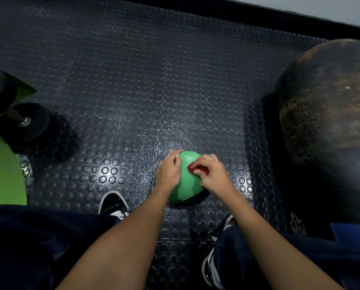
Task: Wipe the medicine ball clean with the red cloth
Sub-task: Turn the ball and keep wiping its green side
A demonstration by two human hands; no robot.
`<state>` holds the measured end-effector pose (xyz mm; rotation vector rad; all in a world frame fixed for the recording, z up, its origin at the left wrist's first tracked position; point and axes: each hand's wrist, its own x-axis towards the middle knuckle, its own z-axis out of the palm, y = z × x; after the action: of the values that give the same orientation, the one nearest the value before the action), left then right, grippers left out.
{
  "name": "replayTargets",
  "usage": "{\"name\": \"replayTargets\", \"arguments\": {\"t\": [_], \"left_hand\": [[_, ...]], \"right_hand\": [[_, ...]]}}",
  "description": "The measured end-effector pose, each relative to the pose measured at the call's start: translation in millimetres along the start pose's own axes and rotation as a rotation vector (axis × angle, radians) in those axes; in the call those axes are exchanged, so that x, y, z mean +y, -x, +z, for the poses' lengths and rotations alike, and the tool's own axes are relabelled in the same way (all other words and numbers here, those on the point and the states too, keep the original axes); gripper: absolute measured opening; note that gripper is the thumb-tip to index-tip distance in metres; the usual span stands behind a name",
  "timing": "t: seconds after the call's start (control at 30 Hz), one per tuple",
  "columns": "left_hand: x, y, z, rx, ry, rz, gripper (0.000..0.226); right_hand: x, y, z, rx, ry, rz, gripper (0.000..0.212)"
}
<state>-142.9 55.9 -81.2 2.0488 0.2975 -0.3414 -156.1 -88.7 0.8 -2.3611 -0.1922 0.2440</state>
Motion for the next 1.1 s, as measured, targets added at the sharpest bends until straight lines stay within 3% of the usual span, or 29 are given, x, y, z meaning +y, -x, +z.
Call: {"name": "replayTargets", "arguments": {"t": [0.2, 0.27, 0.4, 0.53, 0.6, 0.67, 0.8, 0.87, 0.93, 1.0, 1.1], "left_hand": [[2, 2, 5, 0.012, -0.034, -0.013, 0.055], [1, 1, 5, 0.011, -0.034, -0.014, 0.056], [-1, 0, 2, -0.008, -0.005, -0.014, 0.049], [0, 2, 5, 0.0, -0.026, -0.033, 0.055], [3, 1, 9, 0.012, -0.045, -0.042, 0.05], [6, -1, 9, 0.034, -0.057, -0.052, 0.045], [3, -4, 7, 0.027, -0.039, -0.027, 0.056], [2, -5, 7, 0.017, -0.051, -0.022, 0.056], [3, -5, 9, 0.011, -0.067, -0.047, 0.05], [8, -7, 12, 0.0, -0.072, -0.088, 0.048], [15, -16, 10, -0.014, -0.08, -0.117, 0.049]], "right_hand": [[9, -15, -4, 0.115, 0.04, 0.288, 0.026], [0, -2, 8, 0.149, 0.059, 0.194, 0.021], [-4, 17, 3, 0.025, 0.009, 0.005, 0.02], [12, -1, -10, 0.172, -0.005, 0.257, 0.019], [12, 0, -2, 0.189, 0.077, 0.277, 0.022], [4, 8, 10, 0.21, 0.112, 0.15, 0.02], [1, 24, 17, -0.003, 0.188, -0.215, 0.018], [5, 18, 5, 0.033, 0.097, -0.171, 0.019], [11, 6, -4, 0.185, 0.039, -0.032, 0.019], [14, -4, -2, 0.239, 0.124, 0.078, 0.02], [10, 6, 19, 0.228, 0.205, 0.05, 0.02]]}}
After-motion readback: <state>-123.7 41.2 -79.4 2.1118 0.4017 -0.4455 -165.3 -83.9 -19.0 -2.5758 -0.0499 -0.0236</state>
